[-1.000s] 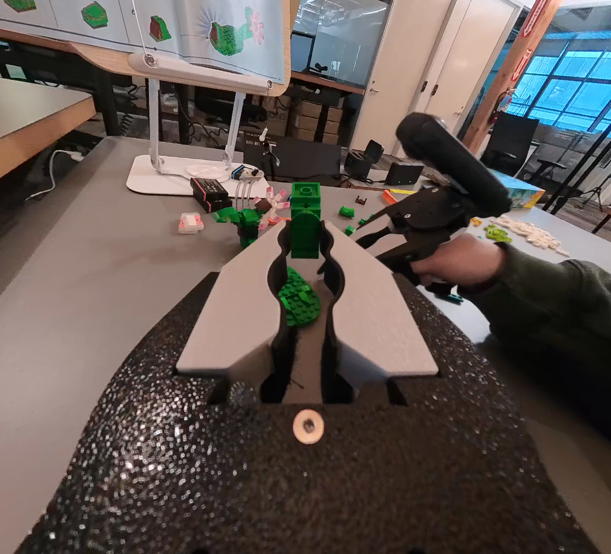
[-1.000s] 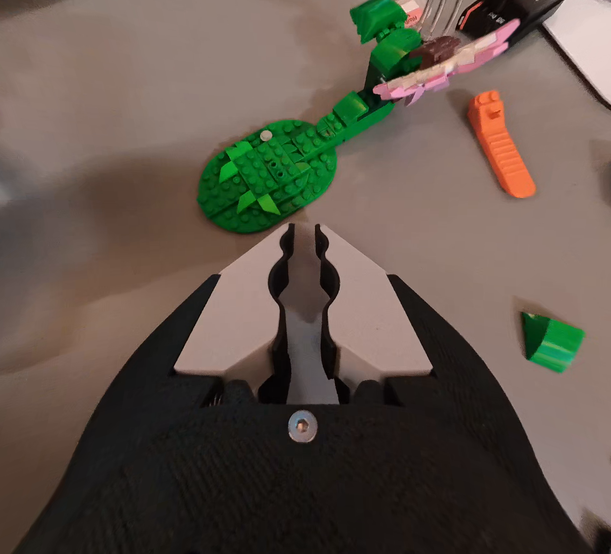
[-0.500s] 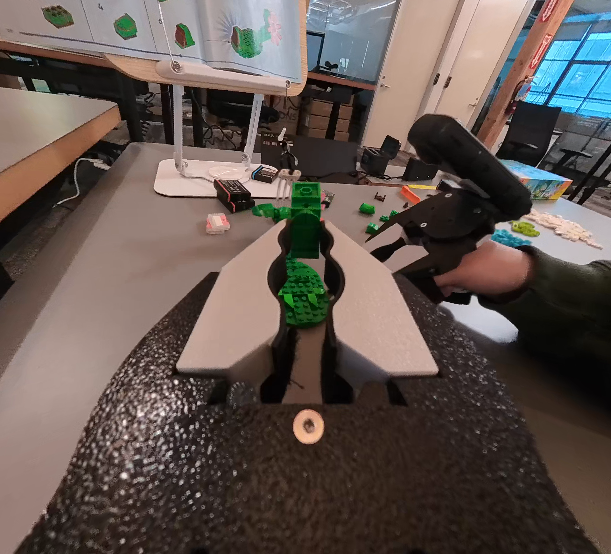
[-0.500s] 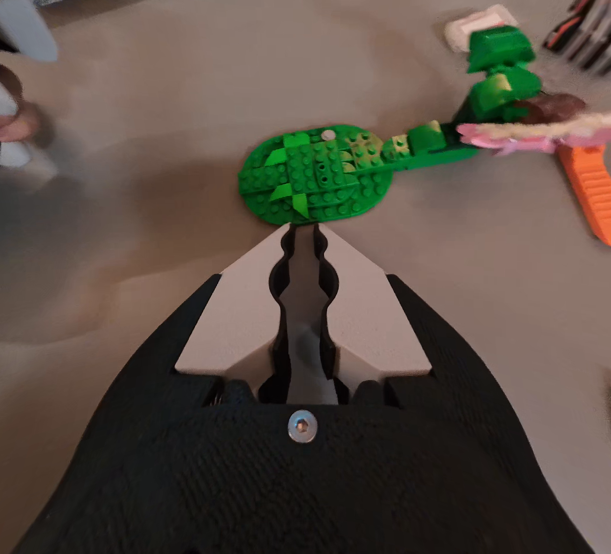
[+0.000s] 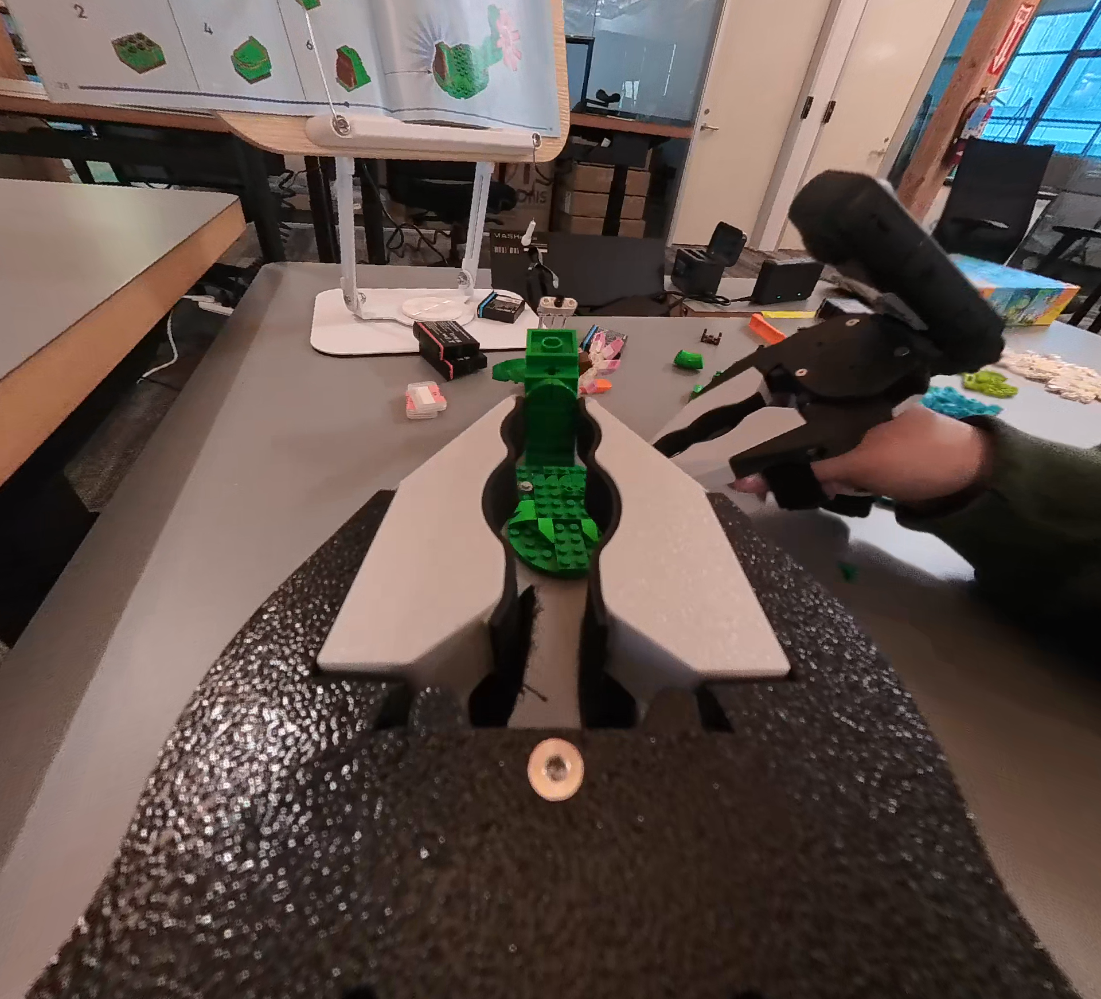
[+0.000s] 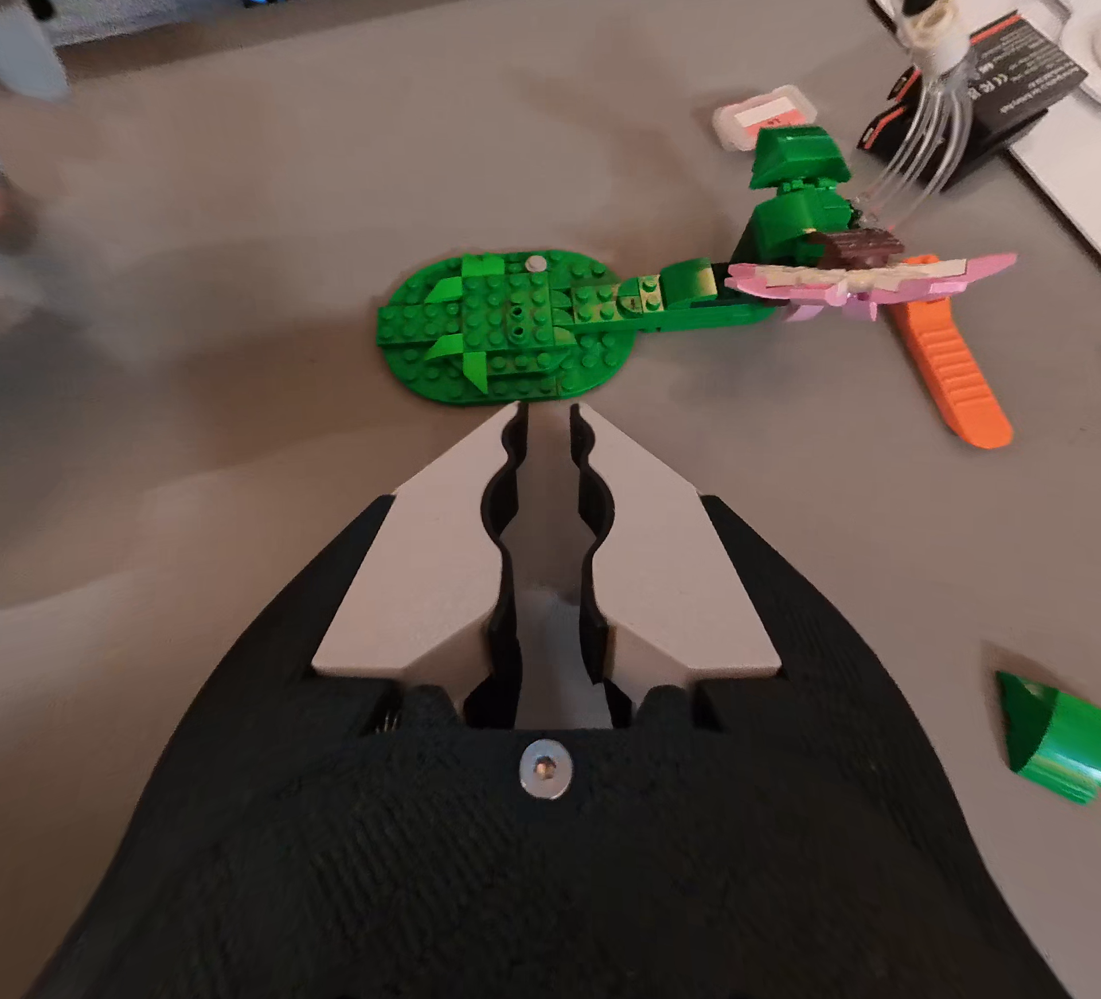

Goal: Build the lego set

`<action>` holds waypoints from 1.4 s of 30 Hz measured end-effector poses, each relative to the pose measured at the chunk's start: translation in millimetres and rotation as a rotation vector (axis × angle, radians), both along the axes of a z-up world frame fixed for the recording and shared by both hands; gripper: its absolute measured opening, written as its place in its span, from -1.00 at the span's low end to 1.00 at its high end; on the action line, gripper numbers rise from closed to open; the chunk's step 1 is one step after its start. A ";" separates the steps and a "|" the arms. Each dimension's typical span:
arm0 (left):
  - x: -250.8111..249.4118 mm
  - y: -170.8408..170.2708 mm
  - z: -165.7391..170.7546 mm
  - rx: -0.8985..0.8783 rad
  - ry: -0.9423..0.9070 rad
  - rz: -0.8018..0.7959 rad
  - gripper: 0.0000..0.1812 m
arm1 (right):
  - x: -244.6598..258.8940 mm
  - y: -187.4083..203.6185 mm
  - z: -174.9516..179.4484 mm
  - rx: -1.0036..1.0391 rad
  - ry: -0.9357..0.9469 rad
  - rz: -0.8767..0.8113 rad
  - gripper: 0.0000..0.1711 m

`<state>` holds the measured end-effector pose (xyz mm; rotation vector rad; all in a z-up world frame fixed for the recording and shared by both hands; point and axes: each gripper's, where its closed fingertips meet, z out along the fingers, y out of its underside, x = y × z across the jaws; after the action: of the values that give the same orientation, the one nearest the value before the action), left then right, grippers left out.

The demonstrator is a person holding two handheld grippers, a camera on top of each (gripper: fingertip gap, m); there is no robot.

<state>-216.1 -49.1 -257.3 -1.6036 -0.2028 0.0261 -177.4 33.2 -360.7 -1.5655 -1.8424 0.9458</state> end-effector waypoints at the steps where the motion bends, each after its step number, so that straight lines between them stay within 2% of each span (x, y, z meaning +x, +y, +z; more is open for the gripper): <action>1: 0.1 0.0 0.1 0.000 -0.002 -0.001 -0.85 | -0.9 1.3 -2.4 0.011 -0.007 -0.008 -0.86; 11: 3.1 0.8 2.6 -0.016 0.038 -0.011 -0.85 | -6.8 -24.7 -7.8 0.043 -0.024 0.101 -0.87; 18: 0.1 -0.7 1.5 -0.023 0.050 -0.013 -0.85 | -6.8 -38.1 0.0 0.061 0.024 0.197 -0.78; 22: -5.9 -4.0 4.5 -0.017 0.096 0.010 -0.85 | -11.9 -21.3 25.5 0.086 0.196 0.142 -0.75; 25: -11.1 -6.6 9.7 0.023 0.160 0.059 -0.85 | -14.7 -6.4 46.7 0.197 0.355 0.060 -0.72; 29: -11.3 -9.9 18.9 0.097 0.273 0.116 -0.85 | -11.6 -6.3 67.2 0.347 0.501 0.024 -0.74; 34: -10.1 -12.4 20.9 0.163 0.352 0.137 -0.85 | -9.0 -9.4 71.4 0.479 0.552 0.029 -0.77; 42: -14.9 -11.9 15.2 0.187 0.338 0.137 -0.85 | -8.0 -8.6 70.0 0.501 0.567 0.026 -0.79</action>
<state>-230.9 -61.0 -242.1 -1.3734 -0.0495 0.3714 -185.4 24.6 -290.8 -0.8613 -1.5305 0.7563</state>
